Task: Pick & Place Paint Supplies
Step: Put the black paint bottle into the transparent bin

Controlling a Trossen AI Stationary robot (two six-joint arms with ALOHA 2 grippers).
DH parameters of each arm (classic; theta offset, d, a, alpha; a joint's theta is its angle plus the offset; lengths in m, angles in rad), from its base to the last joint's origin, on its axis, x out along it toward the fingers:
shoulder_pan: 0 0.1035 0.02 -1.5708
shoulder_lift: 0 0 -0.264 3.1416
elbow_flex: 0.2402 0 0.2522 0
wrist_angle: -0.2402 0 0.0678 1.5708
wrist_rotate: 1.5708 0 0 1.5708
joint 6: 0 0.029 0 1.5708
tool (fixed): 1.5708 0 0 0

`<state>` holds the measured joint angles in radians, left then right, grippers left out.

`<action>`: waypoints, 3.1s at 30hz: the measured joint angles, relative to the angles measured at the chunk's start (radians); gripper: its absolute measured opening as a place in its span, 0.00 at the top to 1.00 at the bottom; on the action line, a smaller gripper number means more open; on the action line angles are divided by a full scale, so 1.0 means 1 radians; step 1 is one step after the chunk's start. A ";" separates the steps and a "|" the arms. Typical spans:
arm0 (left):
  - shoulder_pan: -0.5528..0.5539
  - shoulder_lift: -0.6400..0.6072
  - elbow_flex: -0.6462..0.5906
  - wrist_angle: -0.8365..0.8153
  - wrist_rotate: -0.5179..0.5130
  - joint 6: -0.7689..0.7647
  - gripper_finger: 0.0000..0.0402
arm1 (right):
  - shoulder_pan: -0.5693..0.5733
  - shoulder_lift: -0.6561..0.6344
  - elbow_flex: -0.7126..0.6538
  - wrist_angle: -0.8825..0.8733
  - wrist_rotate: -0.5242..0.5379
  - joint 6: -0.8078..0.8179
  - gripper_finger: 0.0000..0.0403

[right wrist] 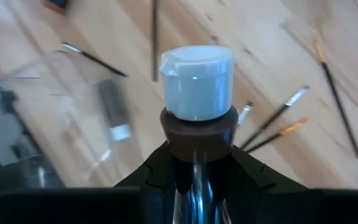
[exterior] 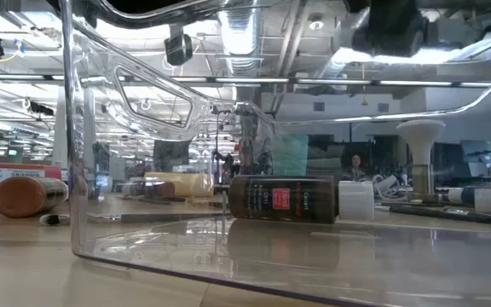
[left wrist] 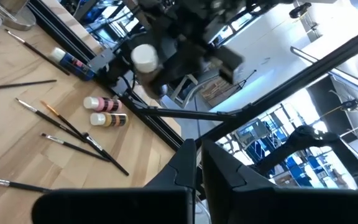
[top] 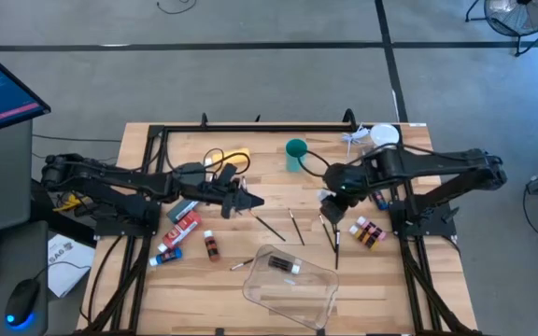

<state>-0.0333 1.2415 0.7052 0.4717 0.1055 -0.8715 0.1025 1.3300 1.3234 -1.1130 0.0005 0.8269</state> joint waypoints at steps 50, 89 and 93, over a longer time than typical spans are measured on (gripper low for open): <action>-0.489 0.000 -0.033 -0.003 -0.145 0.021 1.00 | 0.371 0.952 0.728 -0.032 -0.044 -0.007 0.78; -0.489 0.000 -0.081 -0.001 -0.151 -0.050 1.00 | 0.294 0.949 0.649 0.016 -0.048 0.064 0.78; -0.489 0.000 -0.080 0.002 -0.151 -0.050 1.00 | 0.294 0.949 0.649 0.040 -0.041 0.031 0.75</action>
<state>-0.5225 1.2415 0.6247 0.4732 -0.0452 -0.9218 0.3962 2.2787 1.9720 -1.0730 -0.0402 0.8575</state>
